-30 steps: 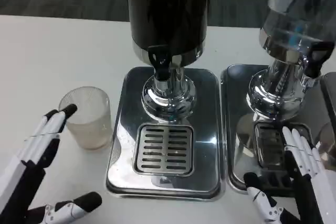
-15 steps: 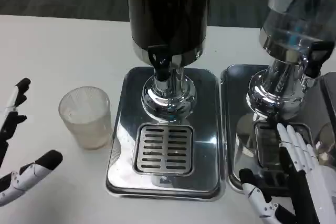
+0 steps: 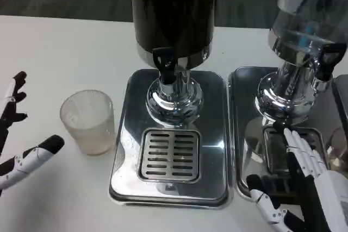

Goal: Grasp the cup under the faucet to collect the drink, then remove the cup.

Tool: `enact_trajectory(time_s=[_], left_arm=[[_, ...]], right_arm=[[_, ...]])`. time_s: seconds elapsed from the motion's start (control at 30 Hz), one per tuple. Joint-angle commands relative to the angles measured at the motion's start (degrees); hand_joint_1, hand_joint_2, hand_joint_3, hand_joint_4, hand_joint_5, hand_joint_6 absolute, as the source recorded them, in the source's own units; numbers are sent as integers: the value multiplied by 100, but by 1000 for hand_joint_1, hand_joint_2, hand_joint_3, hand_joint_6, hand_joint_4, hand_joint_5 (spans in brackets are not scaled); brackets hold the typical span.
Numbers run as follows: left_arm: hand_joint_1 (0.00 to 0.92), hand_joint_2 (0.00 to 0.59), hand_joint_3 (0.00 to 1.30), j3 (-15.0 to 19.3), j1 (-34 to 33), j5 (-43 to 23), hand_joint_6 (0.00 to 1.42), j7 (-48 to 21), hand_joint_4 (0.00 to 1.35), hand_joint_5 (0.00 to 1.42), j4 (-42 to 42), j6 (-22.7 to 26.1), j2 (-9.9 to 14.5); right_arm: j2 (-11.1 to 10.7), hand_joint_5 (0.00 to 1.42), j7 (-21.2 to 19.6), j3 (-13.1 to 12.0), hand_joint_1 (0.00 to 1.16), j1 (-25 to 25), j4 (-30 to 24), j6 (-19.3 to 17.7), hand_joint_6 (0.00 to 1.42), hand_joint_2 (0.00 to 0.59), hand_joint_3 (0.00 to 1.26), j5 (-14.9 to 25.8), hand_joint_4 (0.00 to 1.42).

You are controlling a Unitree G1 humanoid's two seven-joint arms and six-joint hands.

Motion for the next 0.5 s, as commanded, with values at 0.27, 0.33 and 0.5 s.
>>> enact_trajectory(time_s=[0.27, 0.33, 0.5], left_arm=[[95, 0, 0, -312, -442, -15, 297, -356, 0, 89, 536, -252, 109], [95, 0, 0, -356, -506, 7, 297, -373, 0, 86, 599, -249, 120], [89, 0, 0, -466, -732, 25, 286, -461, 0, 71, 819, -201, 139]], right_arm=[[-63, 54, 134, -82, 252, 86, -105, -38, 46, 315, 54, 179, 44], [-68, 57, 134, -89, 252, 101, -111, -56, 47, 315, 54, 181, 46], [-76, 66, 157, -93, 252, 107, -139, -60, 61, 315, 54, 178, 54]])
